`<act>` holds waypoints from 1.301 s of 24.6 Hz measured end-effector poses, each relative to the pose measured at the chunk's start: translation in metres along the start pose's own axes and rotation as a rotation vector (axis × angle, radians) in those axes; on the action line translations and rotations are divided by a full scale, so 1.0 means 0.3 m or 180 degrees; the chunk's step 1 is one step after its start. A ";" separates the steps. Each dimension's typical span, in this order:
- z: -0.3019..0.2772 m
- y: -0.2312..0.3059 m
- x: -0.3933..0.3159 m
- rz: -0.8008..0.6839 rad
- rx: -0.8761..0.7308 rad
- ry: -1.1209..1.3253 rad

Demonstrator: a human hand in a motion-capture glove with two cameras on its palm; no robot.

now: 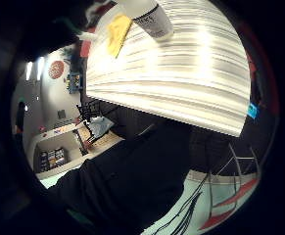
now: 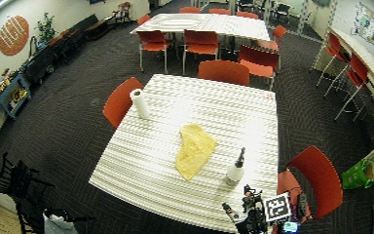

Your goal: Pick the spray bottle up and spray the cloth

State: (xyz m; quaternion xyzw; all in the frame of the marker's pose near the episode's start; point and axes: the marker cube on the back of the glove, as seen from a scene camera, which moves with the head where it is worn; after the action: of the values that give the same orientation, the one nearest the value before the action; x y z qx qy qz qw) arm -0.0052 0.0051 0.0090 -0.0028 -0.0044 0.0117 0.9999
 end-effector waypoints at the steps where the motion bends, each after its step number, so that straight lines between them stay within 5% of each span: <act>1: 0.001 -0.001 0.004 -0.0019 0.0000 0.0001; 7: 0.002 -0.006 0.005 -0.0425 -0.0020 -0.0055; 12: -0.002 0.004 0.031 0.0018 0.0039 -0.0026; 19: 0.003 0.005 0.029 -0.0010 0.0033 0.0212; 26: 0.002 0.001 0.000 -0.0388 -0.0159 0.2754; 32: 0.010 0.001 -0.013 -0.0472 -0.0301 0.3134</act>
State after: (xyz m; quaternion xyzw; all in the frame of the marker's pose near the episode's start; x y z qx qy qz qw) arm -0.0091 0.0051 0.0121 -0.0530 0.4674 -0.0623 0.8802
